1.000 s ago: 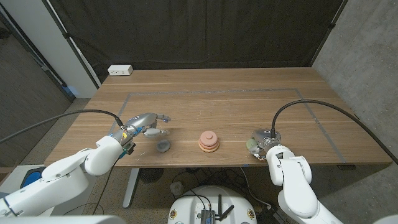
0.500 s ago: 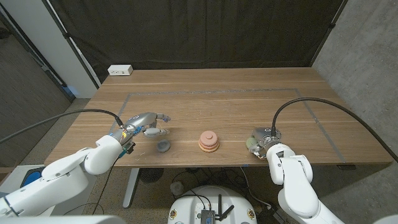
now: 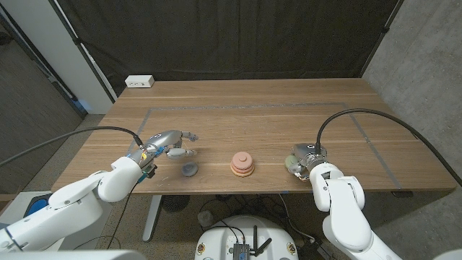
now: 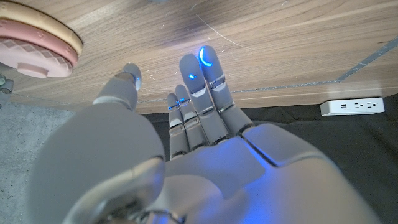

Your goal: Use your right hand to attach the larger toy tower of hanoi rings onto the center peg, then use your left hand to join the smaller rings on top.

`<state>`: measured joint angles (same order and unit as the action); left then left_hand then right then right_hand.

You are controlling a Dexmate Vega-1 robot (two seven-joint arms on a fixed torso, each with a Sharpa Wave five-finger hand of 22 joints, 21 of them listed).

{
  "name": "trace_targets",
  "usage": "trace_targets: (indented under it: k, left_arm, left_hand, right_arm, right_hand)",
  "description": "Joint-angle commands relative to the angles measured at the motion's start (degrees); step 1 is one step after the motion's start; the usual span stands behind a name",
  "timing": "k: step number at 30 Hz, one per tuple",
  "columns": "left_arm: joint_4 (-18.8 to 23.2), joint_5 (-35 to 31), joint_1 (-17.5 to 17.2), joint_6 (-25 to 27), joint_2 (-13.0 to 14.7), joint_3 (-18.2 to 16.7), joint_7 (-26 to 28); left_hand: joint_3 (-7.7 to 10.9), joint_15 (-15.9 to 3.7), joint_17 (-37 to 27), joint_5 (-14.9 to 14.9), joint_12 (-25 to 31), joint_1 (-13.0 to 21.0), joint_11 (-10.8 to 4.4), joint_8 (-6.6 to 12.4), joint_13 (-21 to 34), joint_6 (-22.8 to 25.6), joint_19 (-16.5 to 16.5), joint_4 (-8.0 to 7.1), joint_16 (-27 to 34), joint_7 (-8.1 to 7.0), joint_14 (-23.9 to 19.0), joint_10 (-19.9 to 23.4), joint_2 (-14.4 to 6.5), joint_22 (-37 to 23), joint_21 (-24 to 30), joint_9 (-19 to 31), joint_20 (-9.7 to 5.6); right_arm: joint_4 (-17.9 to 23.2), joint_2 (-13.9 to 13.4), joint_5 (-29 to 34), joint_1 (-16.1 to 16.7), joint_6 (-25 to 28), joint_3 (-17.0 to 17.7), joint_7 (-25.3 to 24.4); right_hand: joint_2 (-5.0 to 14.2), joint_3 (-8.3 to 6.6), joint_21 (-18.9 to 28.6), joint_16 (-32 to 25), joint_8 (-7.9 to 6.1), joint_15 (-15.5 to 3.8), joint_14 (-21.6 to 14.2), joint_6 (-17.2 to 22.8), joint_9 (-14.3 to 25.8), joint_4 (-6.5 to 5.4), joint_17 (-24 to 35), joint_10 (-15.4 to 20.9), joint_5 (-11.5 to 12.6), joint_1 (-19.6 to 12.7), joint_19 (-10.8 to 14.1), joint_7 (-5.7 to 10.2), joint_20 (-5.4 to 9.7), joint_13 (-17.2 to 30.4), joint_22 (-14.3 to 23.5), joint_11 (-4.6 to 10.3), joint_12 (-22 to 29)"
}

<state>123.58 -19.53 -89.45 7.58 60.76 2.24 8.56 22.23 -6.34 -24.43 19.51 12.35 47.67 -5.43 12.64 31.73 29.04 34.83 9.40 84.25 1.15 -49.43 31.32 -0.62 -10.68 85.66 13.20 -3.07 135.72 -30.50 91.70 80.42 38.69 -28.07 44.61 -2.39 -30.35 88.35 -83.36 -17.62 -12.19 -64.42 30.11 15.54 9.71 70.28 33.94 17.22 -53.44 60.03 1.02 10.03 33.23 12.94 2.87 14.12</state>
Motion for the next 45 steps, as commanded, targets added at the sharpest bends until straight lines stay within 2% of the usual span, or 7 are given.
trace_targets:
  k: [1,11,29,45]
  left_arm:
    - [-0.1,0.1,-0.7,-0.2,-0.3,-0.9,0.2]
    - [0.3,-0.2,-1.4,-0.2,-0.6,-1.4,0.1]
    - [0.1,-0.8,-2.1,-1.2,-1.6,-2.0,0.4]
    - [0.3,-1.5,-3.4,-1.9,-2.7,-3.3,0.7]
  left_hand:
    - [0.4,-6.17,-0.3,0.3,0.1,-0.7,-0.02,-0.08,0.3,0.5,0.5,0.03,-0.2,0.04,-0.8,0.5,0.1,-0.1,0.2,0.1,-6.9]
    - [0.56,-6.18,-0.2,0.3,0.1,-0.7,-0.1,-0.12,0.4,0.6,0.4,0.05,-0.3,-0.05,-0.7,0.6,0.2,-0.1,0.2,0.1,-6.89]
    - [0.88,-6.18,-0.2,0.3,-0.1,-0.9,0.11,-0.23,0.5,0.7,0.4,0.08,-0.2,0.01,-0.8,0.7,0.3,-0.1,0.3,0.2,-6.9]
    - [1.11,-6.18,-0.1,0.3,-0.2,-0.9,0.05,-0.28,0.6,0.8,0.4,0.08,-0.3,-0.03,-0.7,0.8,0.3,-0.2,0.3,0.2,-6.89]
  right_arm:
    - [2.4,1.2,1.1,0.4,-2.4,0.9,1.6]
    - [3.8,1.9,0.7,0.8,-4.1,1.9,2.5]
    - [6.0,1.2,-2.2,1.7,-6.7,2.3,1.0]
    - [7.1,0.5,-4.2,-0.1,-9.6,1.1,0.7]
  right_hand:
    - [2.17,-0.86,0.0,-0.5,-0.36,-0.3,-0.7,1.1,0.3,-0.28,0.2,2.8,0.5,-2.1,0.5,0.45,2.58,0.2,0.2,1.99,0.3]
    - [2.27,-0.97,-0.1,-0.7,-0.41,-0.3,-0.7,1.3,0.2,-0.33,0.2,2.9,0.7,-2.1,0.6,0.49,2.59,0.3,0.3,1.99,0.2]
    - [2.4,-1.24,-0.2,-1.3,-0.45,-0.3,-0.8,1.6,0.1,-0.31,0.2,3.3,1.3,-2.2,0.7,0.45,2.6,0.8,0.3,2.18,-0.2]
    - [2.45,-1.41,-0.3,-1.7,-0.42,-0.29,-0.8,1.7,0.0,-0.31,0.2,3.6,1.7,-2.3,0.9,0.47,2.6,1.1,0.4,2.14,-0.5]
